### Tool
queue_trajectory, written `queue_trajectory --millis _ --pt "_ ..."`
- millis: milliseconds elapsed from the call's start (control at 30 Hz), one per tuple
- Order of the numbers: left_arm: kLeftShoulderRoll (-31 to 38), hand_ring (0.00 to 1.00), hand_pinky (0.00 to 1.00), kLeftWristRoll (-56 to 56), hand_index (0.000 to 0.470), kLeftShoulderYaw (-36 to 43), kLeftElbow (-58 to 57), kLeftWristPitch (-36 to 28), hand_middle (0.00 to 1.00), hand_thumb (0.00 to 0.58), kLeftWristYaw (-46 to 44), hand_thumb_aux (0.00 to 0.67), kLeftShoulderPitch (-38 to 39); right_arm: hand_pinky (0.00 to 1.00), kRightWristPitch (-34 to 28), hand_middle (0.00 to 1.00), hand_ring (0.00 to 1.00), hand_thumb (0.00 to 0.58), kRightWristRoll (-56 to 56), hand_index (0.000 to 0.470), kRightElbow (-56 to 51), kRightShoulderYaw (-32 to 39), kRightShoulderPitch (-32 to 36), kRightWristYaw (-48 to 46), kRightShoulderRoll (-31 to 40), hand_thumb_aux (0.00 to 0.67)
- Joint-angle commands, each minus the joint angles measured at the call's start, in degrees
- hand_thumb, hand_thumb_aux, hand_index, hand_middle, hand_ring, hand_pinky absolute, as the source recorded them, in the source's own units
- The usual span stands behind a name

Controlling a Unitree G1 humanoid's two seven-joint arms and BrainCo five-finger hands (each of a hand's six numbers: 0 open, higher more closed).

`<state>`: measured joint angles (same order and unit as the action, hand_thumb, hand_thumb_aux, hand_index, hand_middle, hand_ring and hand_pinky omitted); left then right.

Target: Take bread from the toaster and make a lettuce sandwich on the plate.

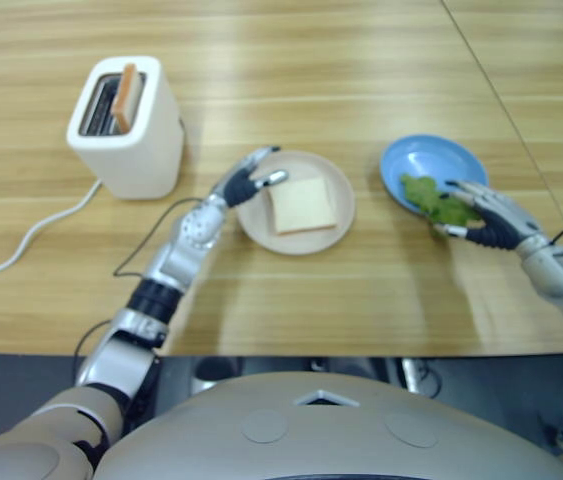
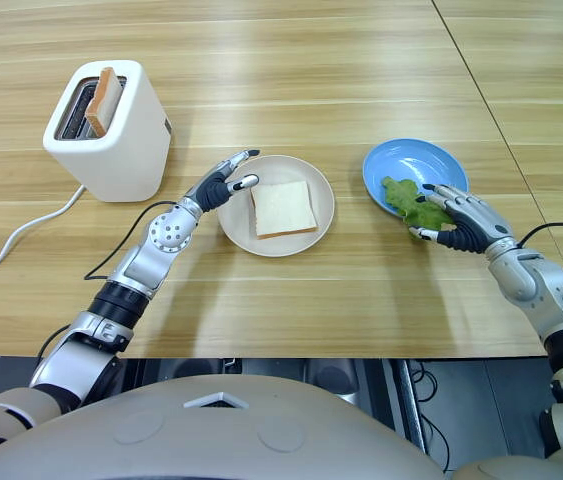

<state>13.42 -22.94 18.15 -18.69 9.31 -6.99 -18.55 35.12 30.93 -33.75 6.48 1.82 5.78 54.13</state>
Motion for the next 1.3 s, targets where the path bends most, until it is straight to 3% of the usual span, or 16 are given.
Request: queue_trajectory --millis 33,133,167,433,733,833,967,1033,1067,1100,1133,1167,1200,1233,1300 --pt "0.6 0.00 0.00 0.0 0.000 -0.3 -0.3 -0.5 0.00 0.000 -0.5 0.000 0.7 0.00 -1.0 0.00 0.00 0.156 0.5 0.067 2.4 -0.8 -1.7 -0.5 0.6 0.097" --pt "0.6 0.00 0.00 0.0 0.000 -0.3 -0.3 -0.5 0.00 0.000 -0.5 0.000 0.7 0.00 -1.3 0.00 0.00 0.124 -0.2 0.052 4.5 -1.7 -3.2 -0.9 0.9 0.076" --pt "0.5 0.00 0.00 0.0 0.000 -0.3 -0.3 -0.5 0.00 0.000 -0.6 0.000 0.7 0.00 -1.4 0.00 0.00 0.000 -0.5 0.000 5.5 -2.2 -4.0 -0.9 1.1 0.000" --pt "0.6 0.00 0.00 0.0 0.000 -0.4 0.1 -0.7 0.00 0.000 -0.5 0.000 0.9 0.00 -5.1 0.00 0.00 0.000 2.2 0.000 11.6 -3.8 -8.1 -1.6 1.3 0.000" --pt "0.7 0.00 0.00 -0.2 0.000 -0.3 0.4 -1.0 0.00 0.000 -0.5 0.000 1.2 0.00 -6.5 0.00 0.00 0.031 7.7 0.013 5.5 -1.6 -5.5 0.6 1.2 0.018" --pt "0.8 0.00 0.00 -0.3 0.000 -0.3 0.5 -1.1 0.00 0.000 -0.5 0.000 1.2 0.00 -7.4 0.00 0.00 0.079 9.5 0.032 4.6 -0.8 -4.5 1.4 1.8 0.047" --pt "1.0 0.00 0.00 -0.4 0.000 -0.3 1.0 -1.3 0.00 0.000 -0.6 0.000 1.5 0.00 -8.0 0.00 0.00 0.096 11.8 0.040 3.0 0.0 -3.0 2.8 2.7 0.058" --pt "1.1 0.00 0.00 -0.4 0.000 -0.3 1.2 -1.4 0.00 0.000 -0.6 0.000 1.6 0.00 -8.0 0.00 0.00 0.194 12.0 0.085 2.9 0.1 -2.5 3.3 3.0 0.123" --pt "1.1 0.00 0.00 -0.4 0.000 -0.3 1.2 -1.4 0.00 0.000 -0.6 0.000 1.6 0.00 -8.0 0.00 0.00 0.194 12.0 0.085 3.1 0.1 -2.5 3.6 3.2 0.123" --pt "1.1 0.00 0.00 -0.4 0.000 -0.3 1.2 -1.4 0.00 0.000 -0.6 0.000 1.6 0.00 -8.1 0.00 0.00 0.255 11.9 0.115 3.4 0.1 -2.6 3.7 3.3 0.168" --pt "1.1 0.00 0.00 -0.4 0.000 -0.3 1.2 -1.4 0.00 0.000 -0.6 0.000 1.6 0.00 -8.1 0.00 0.00 0.255 11.8 0.115 3.6 0.1 -2.6 3.9 3.4 0.168" --pt "1.2 0.00 0.00 -0.4 0.000 -0.3 1.2 -1.5 0.00 0.000 -0.6 0.000 1.6 0.00 -8.1 0.00 0.00 0.343 11.6 0.166 4.0 0.0 -2.7 3.9 3.5 0.242" --pt "1.2 0.00 0.00 -0.4 0.000 -0.3 1.2 -1.5 0.00 0.000 -0.6 0.000 1.6 0.00 -8.2 0.00 0.00 0.343 11.6 0.166 4.5 -0.1 -2.8 4.0 3.6 0.242" --pt "1.2 0.00 0.00 -0.4 0.000 -0.3 1.2 -1.5 0.00 0.000 -0.6 0.000 1.6 0.00 -8.2 0.00 0.00 0.408 11.6 0.209 4.9 -0.2 -2.9 4.1 3.6 0.305" --pt "1.3 0.00 0.00 -0.4 0.000 -0.3 1.2 -1.5 0.00 0.000 -0.6 0.000 1.7 0.00 -8.3 0.00 0.00 0.438 11.4 0.233 5.6 -0.3 -3.1 4.1 3.7 0.339"
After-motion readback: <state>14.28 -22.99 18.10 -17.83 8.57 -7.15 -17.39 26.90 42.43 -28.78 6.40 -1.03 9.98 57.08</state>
